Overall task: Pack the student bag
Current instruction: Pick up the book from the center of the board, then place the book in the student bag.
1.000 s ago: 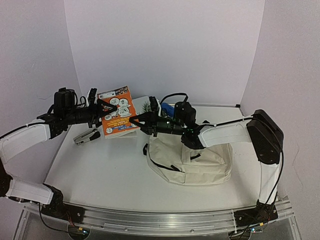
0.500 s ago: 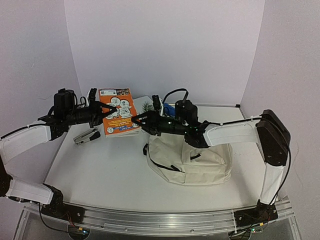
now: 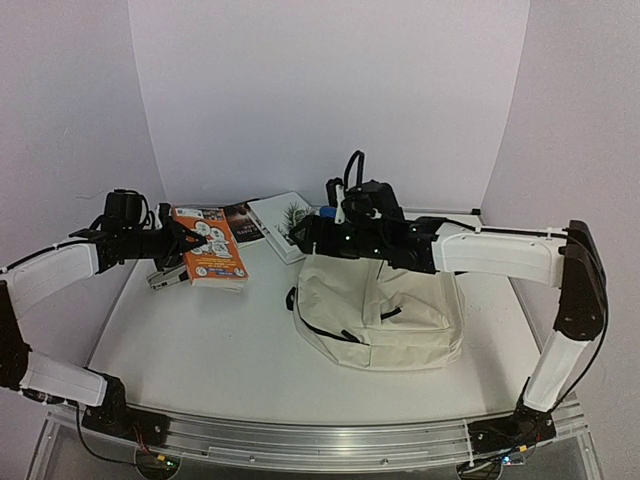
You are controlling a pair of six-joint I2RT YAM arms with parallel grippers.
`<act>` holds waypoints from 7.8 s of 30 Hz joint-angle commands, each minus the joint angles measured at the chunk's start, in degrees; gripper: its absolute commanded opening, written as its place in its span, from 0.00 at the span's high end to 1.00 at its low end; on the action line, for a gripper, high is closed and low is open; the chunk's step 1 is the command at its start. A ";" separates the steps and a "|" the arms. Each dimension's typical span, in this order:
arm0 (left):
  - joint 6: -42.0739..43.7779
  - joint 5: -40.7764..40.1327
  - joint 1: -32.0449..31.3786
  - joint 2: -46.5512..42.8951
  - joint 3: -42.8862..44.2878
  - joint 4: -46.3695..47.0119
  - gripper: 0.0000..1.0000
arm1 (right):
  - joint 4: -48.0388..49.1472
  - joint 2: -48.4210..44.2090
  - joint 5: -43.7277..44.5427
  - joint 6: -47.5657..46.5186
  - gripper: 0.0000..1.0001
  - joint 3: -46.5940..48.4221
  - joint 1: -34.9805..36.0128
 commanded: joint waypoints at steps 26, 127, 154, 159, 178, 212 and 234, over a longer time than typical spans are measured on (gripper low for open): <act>-2.17 5.23 5.36 1.79 -0.98 4.53 1.00 | -38.66 27.09 29.54 -17.41 0.37 21.06 11.95; -22.99 5.45 -33.01 45.85 19.45 35.35 1.00 | 3.41 -21.35 47.00 3.08 1.00 -19.60 11.13; 0.33 -12.12 -33.10 41.36 30.42 1.72 0.38 | 3.50 -20.64 44.54 0.54 1.00 -18.90 11.12; 0.83 -11.48 -33.16 41.59 30.29 0.32 0.45 | 3.46 -20.24 44.17 0.44 1.00 -18.63 11.10; 1.51 -8.94 -36.06 46.90 36.55 -1.61 0.63 | 3.45 -19.11 43.48 -0.51 1.00 -17.54 11.08; 0.13 -15.30 -36.18 43.13 31.21 -1.84 0.57 | 3.50 -20.75 42.97 0.19 1.00 -18.80 11.13; 2.34 -10.43 -38.30 49.41 39.17 -1.18 0.59 | 3.51 -19.91 42.10 0.19 1.00 -18.45 11.10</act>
